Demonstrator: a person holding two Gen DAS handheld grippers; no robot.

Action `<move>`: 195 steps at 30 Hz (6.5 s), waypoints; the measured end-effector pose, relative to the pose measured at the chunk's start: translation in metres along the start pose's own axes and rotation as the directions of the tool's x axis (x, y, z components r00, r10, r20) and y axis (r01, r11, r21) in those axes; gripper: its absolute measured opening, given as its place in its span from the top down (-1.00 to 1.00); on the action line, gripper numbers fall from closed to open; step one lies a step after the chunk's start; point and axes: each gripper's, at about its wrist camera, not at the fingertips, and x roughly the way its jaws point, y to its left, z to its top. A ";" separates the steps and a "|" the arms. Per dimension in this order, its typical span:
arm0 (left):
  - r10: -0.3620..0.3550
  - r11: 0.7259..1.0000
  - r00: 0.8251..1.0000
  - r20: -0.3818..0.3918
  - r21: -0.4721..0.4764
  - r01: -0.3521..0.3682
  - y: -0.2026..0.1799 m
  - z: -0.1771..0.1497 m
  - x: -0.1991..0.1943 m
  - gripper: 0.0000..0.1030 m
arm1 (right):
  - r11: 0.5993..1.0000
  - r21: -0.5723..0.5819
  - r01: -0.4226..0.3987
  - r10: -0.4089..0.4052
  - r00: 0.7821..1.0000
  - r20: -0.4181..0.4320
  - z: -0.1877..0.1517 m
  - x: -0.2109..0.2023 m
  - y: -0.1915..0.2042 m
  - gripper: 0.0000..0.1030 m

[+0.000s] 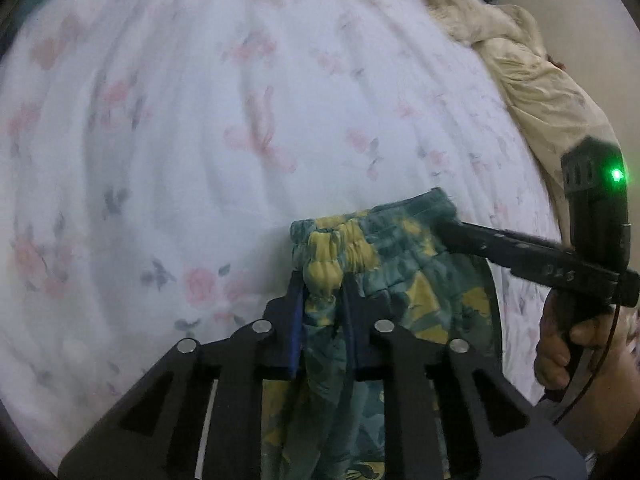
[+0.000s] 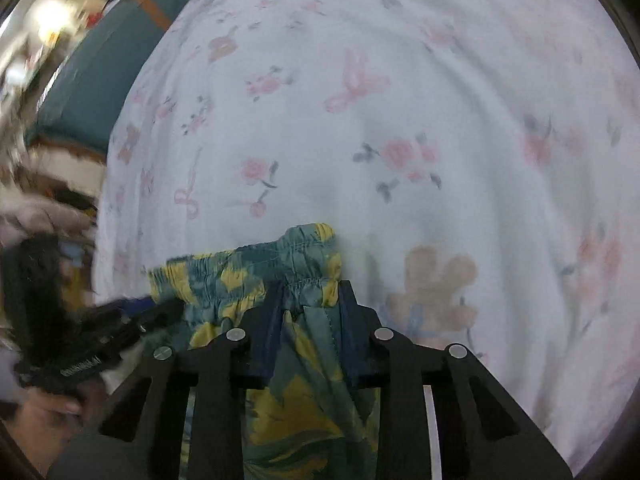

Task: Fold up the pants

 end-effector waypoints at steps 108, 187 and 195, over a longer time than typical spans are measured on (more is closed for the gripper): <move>0.311 0.903 0.947 -0.079 -0.288 -0.320 0.004 -0.155 -0.058 -0.46 | 0.953 0.299 -0.052 0.034 0.997 0.065 -0.176 -0.099 -0.053 -0.39; 0.309 0.894 0.913 -0.266 0.410 -0.183 -0.088 -0.214 -0.131 -0.08 | 0.749 -0.662 0.034 -0.339 0.878 -0.338 -0.295 -0.132 0.025 -0.05; 0.219 0.959 0.957 -0.190 0.224 -0.175 -0.105 -0.205 -0.105 -0.08 | 0.928 -0.373 0.004 -0.022 0.999 -0.044 -0.239 -0.162 0.054 -0.02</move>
